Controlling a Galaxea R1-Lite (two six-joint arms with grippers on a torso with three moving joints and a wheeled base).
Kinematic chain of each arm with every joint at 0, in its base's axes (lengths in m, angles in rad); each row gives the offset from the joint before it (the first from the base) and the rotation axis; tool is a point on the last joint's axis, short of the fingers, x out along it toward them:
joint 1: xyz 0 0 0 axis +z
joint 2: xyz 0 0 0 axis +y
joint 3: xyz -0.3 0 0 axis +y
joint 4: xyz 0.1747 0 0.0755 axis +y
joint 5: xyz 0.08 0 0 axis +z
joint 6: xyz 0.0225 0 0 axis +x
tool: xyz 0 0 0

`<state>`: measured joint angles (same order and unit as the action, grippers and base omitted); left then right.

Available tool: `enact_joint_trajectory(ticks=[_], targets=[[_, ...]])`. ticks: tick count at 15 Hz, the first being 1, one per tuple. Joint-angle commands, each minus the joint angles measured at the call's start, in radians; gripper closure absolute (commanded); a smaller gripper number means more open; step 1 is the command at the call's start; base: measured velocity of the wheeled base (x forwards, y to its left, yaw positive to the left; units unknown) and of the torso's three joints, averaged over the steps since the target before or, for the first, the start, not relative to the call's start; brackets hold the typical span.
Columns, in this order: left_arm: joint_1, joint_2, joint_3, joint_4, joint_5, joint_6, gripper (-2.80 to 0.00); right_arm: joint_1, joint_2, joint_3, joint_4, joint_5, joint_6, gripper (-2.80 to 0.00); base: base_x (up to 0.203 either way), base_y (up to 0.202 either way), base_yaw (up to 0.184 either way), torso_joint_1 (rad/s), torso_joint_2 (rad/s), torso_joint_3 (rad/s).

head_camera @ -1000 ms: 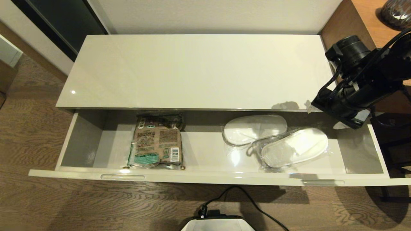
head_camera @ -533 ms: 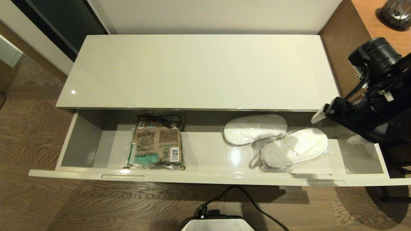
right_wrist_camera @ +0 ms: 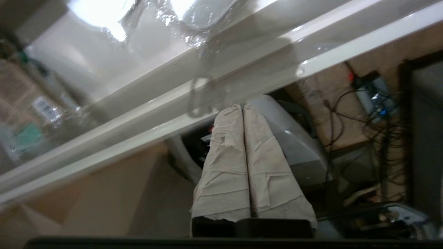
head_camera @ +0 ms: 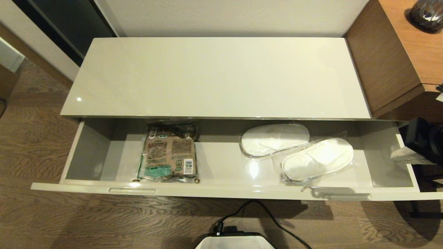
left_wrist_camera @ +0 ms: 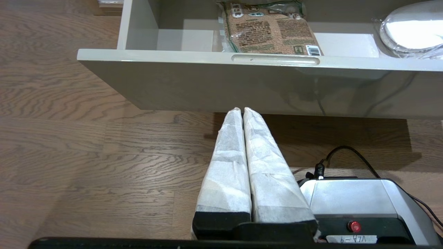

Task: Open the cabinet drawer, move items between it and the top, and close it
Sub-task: Take out the tissue from the drawer

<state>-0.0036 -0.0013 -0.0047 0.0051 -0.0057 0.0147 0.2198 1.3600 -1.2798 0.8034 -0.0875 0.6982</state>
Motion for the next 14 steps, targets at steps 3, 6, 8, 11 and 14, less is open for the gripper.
enact_joint_trajectory(ticks=[3, 6, 8, 11, 14], targets=[[0.001, 0.000, 0.000, -0.001, 0.000, -0.001, 0.00, -0.004, -0.204, 0.106, 0.002, 0.209, -0.202, 0.00, 0.000, 0.000, 0.000, 0.000, 0.00, 0.000], [0.001, 0.000, 0.000, -0.001, 0.000, 0.000, 0.00, -0.005, -0.244, 0.147, -0.004, 0.248, -0.306, 0.00, 0.000, 0.000, 0.000, 0.000, 0.00, 0.000], [0.001, 0.000, 0.000, -0.001, 0.000, -0.001, 0.00, -0.008, -0.230, 0.153, -0.040, 0.252, -0.301, 0.00, 0.000, 0.000, 0.000, 0.000, 0.00, 0.000], [0.001, 0.000, 0.000, -0.001, 0.000, -0.001, 0.00, -0.010, -0.225, 0.148, -0.057, 0.278, -0.299, 0.00, 0.000, 0.000, 0.000, 0.000, 0.00, 0.000], [0.001, 0.000, 0.000, -0.001, 0.000, 0.001, 0.00, -0.011, -0.285, 0.179, -0.036, 0.273, -0.299, 0.00, 0.000, 0.000, 0.000, 0.000, 0.00, 0.000]])
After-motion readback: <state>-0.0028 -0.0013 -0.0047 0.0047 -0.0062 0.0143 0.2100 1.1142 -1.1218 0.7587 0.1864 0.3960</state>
